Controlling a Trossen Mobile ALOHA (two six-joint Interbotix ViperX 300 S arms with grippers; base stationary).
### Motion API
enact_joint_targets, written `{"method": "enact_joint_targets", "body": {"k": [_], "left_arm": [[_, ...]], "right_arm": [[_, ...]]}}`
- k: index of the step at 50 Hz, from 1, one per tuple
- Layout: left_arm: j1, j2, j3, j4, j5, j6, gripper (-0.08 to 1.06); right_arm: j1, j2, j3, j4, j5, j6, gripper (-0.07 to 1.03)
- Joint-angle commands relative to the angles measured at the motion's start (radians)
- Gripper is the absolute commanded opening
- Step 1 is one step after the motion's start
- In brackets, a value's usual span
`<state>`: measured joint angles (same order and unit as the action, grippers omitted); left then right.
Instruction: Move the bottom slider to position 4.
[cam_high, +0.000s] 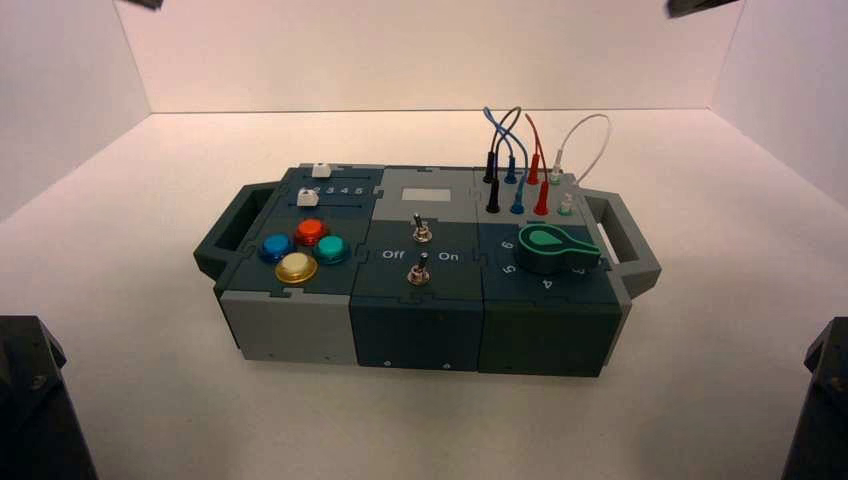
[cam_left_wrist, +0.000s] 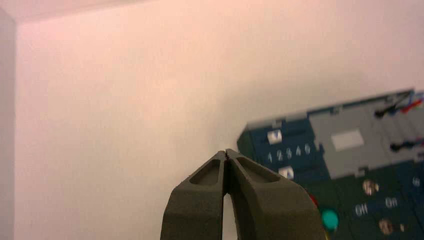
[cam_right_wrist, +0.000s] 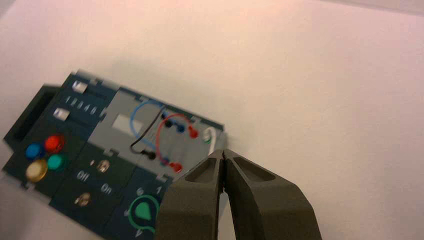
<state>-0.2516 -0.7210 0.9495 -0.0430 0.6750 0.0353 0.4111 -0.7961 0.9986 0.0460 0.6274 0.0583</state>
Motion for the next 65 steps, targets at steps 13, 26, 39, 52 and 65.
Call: {"method": "enact_joint_targets", "body": {"k": [13, 26, 39, 52, 65], "left_arm": [[-0.008, 0.138, -0.075, -0.003, 0.158, 0.002, -0.03], [-0.080, 0.241, -0.080, -0.018, 0.167, -0.003, -0.03], [-0.129, 0.341, -0.100, -0.029, 0.147, -0.011, -0.03], [-0.141, 0.428, -0.130, -0.043, 0.133, -0.012, -0.03], [-0.150, 0.529, -0.149, -0.069, 0.100, -0.012, -0.03]], "right_arm": [[0.153, 0.161, -0.117, 0.011, 0.052, -0.015, -0.02], [0.196, 0.239, -0.156, 0.012, 0.041, -0.026, -0.02], [0.218, 0.278, -0.167, 0.012, 0.005, -0.041, -0.02], [0.218, 0.310, -0.173, 0.012, -0.032, -0.048, -0.02], [0.218, 0.314, -0.169, 0.012, -0.074, -0.048, -0.02]]}}
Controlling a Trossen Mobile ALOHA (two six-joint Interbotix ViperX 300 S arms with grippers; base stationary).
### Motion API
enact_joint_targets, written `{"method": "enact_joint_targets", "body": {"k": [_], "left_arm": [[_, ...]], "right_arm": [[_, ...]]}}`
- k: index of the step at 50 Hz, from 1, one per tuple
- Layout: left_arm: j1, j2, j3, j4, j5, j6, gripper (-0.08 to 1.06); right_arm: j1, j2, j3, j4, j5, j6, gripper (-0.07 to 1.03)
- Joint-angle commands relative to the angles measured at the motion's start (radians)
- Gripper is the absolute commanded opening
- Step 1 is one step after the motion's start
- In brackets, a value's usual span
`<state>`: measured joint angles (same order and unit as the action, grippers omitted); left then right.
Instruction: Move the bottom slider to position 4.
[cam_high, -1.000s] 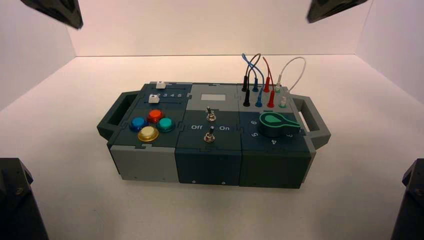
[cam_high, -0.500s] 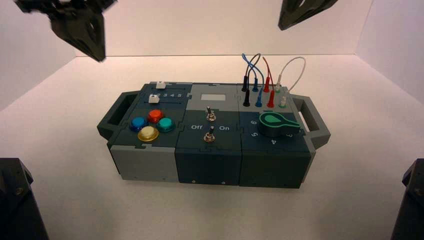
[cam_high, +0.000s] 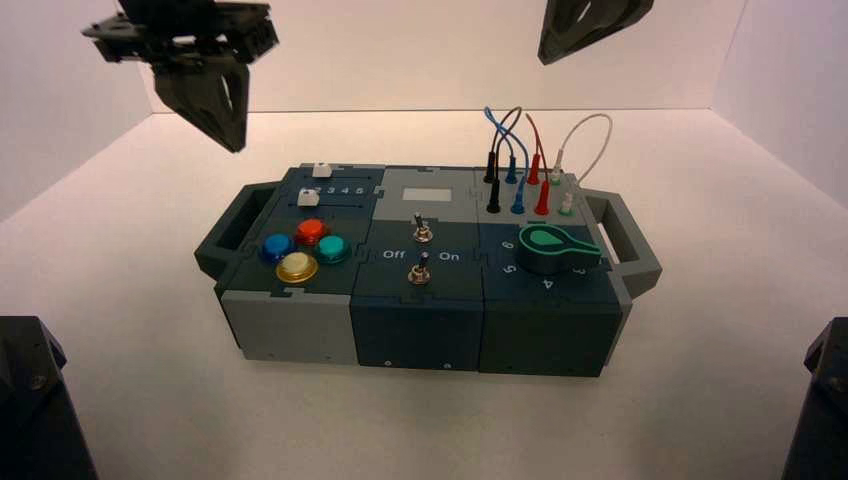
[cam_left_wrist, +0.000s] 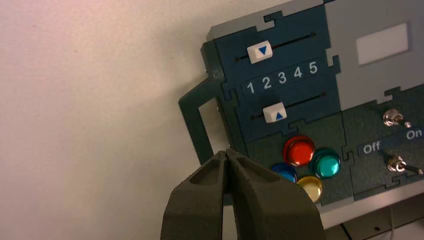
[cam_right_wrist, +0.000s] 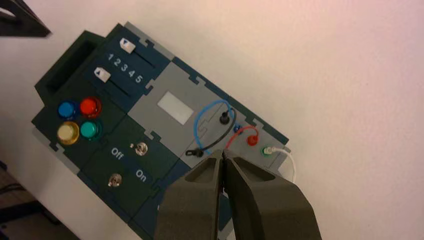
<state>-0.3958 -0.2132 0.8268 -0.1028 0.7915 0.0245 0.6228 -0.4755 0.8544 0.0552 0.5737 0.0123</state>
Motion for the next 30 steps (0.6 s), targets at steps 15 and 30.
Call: {"method": "enact_joint_targets", "body": {"k": [15, 30], "left_arm": [[-0.023, 0.098, -0.043, -0.031, -0.029, -0.002, -0.03], [-0.066, 0.164, -0.075, -0.041, -0.035, 0.000, -0.03]], "right_arm": [[0.006, 0.012, -0.018, 0.003, -0.029, -0.002, -0.02], [0.006, 0.029, -0.018, 0.003, -0.029, 0.000, -0.02]]}}
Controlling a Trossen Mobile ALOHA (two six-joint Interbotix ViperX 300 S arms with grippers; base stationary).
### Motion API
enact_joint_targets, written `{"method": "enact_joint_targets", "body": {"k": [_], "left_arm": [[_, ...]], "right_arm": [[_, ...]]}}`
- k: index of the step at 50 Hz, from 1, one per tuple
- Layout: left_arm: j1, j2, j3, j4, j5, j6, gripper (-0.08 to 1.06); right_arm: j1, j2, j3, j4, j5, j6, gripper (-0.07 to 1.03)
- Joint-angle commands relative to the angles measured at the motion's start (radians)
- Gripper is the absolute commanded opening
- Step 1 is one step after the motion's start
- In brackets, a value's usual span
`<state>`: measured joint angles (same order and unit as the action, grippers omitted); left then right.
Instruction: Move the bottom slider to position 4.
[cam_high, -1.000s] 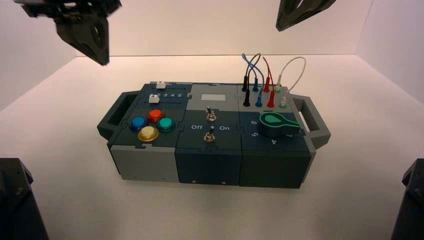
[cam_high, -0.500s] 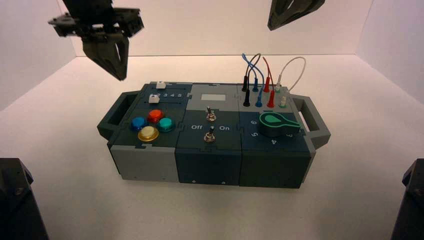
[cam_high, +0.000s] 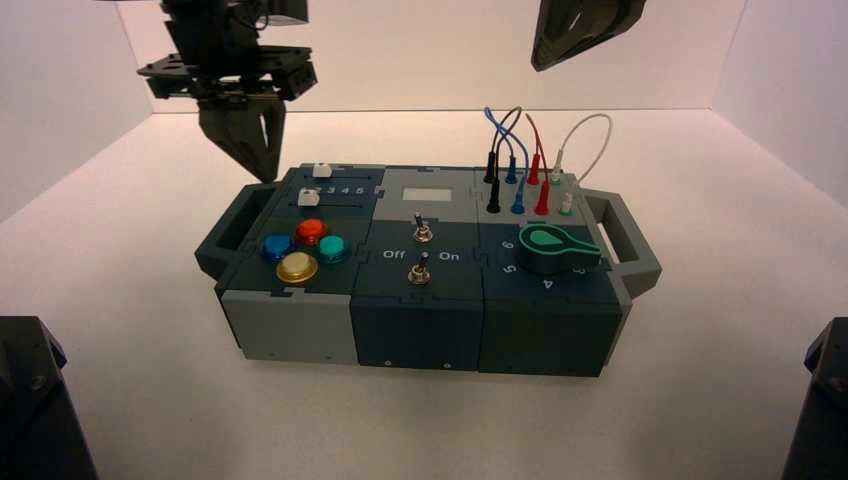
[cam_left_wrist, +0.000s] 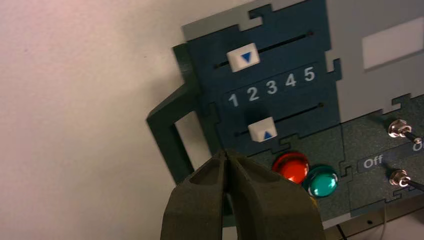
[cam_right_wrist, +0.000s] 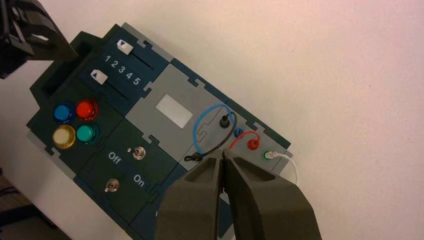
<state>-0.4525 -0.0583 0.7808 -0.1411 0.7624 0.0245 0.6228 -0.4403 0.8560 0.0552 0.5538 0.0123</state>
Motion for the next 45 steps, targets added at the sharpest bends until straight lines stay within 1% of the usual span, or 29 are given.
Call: {"method": "enact_joint_targets", "body": {"k": [1, 13, 33, 45], "left_arm": [[-0.008, 0.012, -0.029, -0.003, -0.006, -0.002, -0.03], [-0.009, 0.057, -0.041, -0.003, -0.015, 0.002, -0.03], [-0.009, 0.087, -0.063, -0.003, -0.018, 0.005, -0.03], [-0.025, 0.101, -0.066, -0.003, -0.031, 0.005, -0.03]], "right_arm": [[0.006, -0.006, -0.020, 0.003, -0.009, 0.000, -0.02], [0.006, -0.005, -0.017, 0.005, -0.015, 0.002, -0.02], [0.006, 0.014, -0.015, 0.011, -0.021, 0.000, -0.02], [0.006, 0.014, -0.017, 0.012, -0.021, 0.000, -0.02]]}}
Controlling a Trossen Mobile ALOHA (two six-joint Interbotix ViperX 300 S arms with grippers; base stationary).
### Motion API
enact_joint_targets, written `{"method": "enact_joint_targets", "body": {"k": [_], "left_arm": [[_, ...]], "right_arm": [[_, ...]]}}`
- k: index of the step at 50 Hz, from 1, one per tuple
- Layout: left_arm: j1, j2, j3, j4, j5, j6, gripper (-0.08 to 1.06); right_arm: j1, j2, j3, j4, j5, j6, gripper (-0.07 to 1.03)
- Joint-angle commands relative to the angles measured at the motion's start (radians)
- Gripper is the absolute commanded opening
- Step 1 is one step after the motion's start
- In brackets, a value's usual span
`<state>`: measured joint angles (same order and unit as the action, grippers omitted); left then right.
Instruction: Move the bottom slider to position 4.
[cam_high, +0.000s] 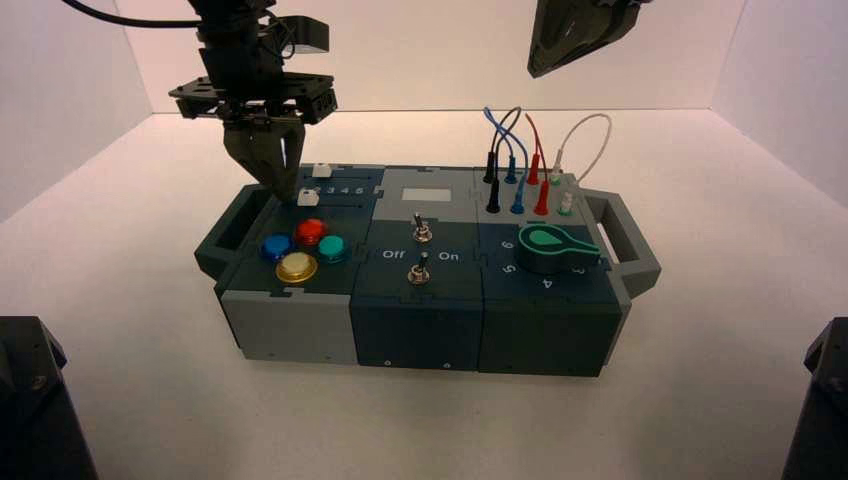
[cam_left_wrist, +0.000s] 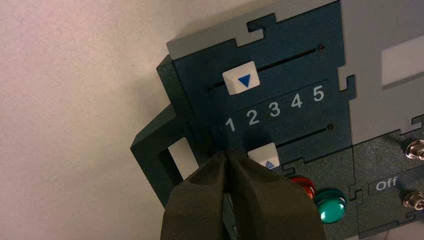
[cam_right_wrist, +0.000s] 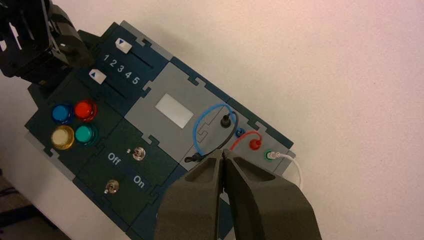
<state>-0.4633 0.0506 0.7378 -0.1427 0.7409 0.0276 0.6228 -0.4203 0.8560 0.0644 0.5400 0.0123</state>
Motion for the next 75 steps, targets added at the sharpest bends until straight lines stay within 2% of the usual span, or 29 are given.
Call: {"method": "enact_joint_targets", "body": {"k": [1, 50, 75], "left_arm": [[-0.015, -0.008, -0.023, -0.002, -0.009, 0.002, -0.03], [-0.118, 0.008, -0.023, -0.003, -0.014, 0.002, -0.03], [-0.133, 0.008, -0.025, -0.003, -0.014, 0.002, -0.03]], "right_arm": [[0.006, -0.006, -0.017, 0.005, -0.008, 0.000, -0.02], [0.006, -0.008, -0.015, 0.005, -0.006, 0.000, -0.02], [0.006, -0.006, -0.015, 0.003, -0.008, 0.000, -0.02]]}}
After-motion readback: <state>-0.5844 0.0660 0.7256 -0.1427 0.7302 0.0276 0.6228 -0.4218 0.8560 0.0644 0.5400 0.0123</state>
